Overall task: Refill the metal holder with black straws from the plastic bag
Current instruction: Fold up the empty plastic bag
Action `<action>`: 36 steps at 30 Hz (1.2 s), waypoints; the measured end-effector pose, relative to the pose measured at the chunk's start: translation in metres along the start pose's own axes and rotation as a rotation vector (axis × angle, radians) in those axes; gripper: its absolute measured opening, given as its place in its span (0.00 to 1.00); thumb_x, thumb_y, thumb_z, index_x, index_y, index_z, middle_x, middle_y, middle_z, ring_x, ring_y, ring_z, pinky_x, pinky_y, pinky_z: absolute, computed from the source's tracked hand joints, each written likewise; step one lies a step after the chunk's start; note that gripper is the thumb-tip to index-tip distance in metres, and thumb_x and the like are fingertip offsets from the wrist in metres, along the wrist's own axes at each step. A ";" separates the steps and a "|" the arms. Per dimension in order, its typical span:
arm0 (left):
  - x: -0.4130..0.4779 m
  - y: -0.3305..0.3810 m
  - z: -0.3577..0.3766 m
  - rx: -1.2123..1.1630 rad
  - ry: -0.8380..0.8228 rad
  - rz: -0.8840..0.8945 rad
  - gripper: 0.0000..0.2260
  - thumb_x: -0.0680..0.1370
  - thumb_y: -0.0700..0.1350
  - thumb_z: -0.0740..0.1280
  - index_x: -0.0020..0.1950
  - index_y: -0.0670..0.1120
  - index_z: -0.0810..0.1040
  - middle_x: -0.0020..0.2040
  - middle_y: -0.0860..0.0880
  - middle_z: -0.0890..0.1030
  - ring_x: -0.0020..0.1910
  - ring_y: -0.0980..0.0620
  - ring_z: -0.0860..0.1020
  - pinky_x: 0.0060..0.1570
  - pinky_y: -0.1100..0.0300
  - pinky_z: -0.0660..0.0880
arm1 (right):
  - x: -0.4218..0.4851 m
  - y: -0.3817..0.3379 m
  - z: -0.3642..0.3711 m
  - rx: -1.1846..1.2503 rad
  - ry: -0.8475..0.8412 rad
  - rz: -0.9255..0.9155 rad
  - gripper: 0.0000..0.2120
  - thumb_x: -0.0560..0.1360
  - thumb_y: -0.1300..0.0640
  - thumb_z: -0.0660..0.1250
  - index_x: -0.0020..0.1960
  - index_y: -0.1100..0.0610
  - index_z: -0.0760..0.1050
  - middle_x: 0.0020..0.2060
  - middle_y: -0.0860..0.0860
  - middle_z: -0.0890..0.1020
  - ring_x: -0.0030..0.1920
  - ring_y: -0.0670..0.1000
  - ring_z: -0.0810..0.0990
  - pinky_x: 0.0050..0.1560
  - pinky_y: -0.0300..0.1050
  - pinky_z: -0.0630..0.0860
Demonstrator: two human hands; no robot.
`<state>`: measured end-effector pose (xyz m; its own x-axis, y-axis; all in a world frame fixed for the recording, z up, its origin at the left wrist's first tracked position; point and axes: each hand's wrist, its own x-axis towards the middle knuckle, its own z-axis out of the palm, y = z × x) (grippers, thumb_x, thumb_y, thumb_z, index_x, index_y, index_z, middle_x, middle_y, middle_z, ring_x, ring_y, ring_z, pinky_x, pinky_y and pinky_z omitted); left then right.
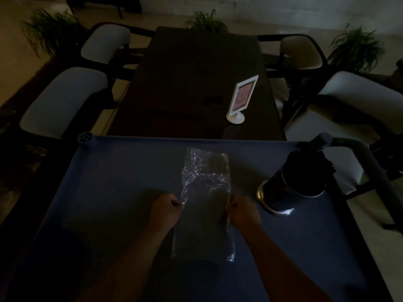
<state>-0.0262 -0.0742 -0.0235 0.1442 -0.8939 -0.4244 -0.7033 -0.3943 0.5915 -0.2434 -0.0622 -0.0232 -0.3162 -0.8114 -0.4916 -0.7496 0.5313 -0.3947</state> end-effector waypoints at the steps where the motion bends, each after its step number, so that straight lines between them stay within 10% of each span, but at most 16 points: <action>1: -0.001 0.002 -0.003 -0.027 -0.007 0.004 0.04 0.75 0.44 0.69 0.42 0.45 0.79 0.38 0.47 0.81 0.39 0.50 0.80 0.41 0.57 0.76 | -0.001 0.000 -0.001 0.019 -0.003 -0.015 0.08 0.77 0.57 0.64 0.39 0.53 0.77 0.31 0.47 0.75 0.31 0.42 0.73 0.28 0.36 0.65; 13: -0.051 0.047 -0.075 -0.586 -0.141 0.118 0.05 0.76 0.39 0.69 0.49 0.39 0.79 0.45 0.39 0.83 0.40 0.48 0.80 0.31 0.63 0.76 | -0.034 -0.017 -0.069 0.808 -0.041 -0.231 0.08 0.74 0.70 0.67 0.44 0.58 0.75 0.36 0.59 0.81 0.35 0.57 0.78 0.44 0.55 0.76; 21: -0.076 0.082 -0.107 -0.609 -0.120 0.289 0.07 0.78 0.39 0.65 0.49 0.34 0.76 0.34 0.43 0.80 0.31 0.50 0.77 0.30 0.61 0.73 | -0.061 -0.033 -0.123 0.752 -0.019 -0.416 0.06 0.76 0.64 0.66 0.45 0.58 0.81 0.40 0.66 0.82 0.38 0.59 0.80 0.47 0.59 0.79; 36: -0.099 0.116 -0.129 -1.158 -0.191 0.426 0.11 0.77 0.35 0.62 0.56 0.41 0.80 0.32 0.47 0.77 0.26 0.56 0.74 0.25 0.65 0.70 | -0.109 -0.050 -0.181 1.330 -0.258 -0.606 0.15 0.78 0.70 0.53 0.51 0.64 0.79 0.37 0.54 0.86 0.35 0.49 0.85 0.32 0.40 0.80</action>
<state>-0.0320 -0.0590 0.1755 -0.1160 -0.9895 -0.0867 0.3704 -0.1241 0.9205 -0.2767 -0.0444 0.1903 0.0587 -0.9964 -0.0610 0.3876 0.0791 -0.9184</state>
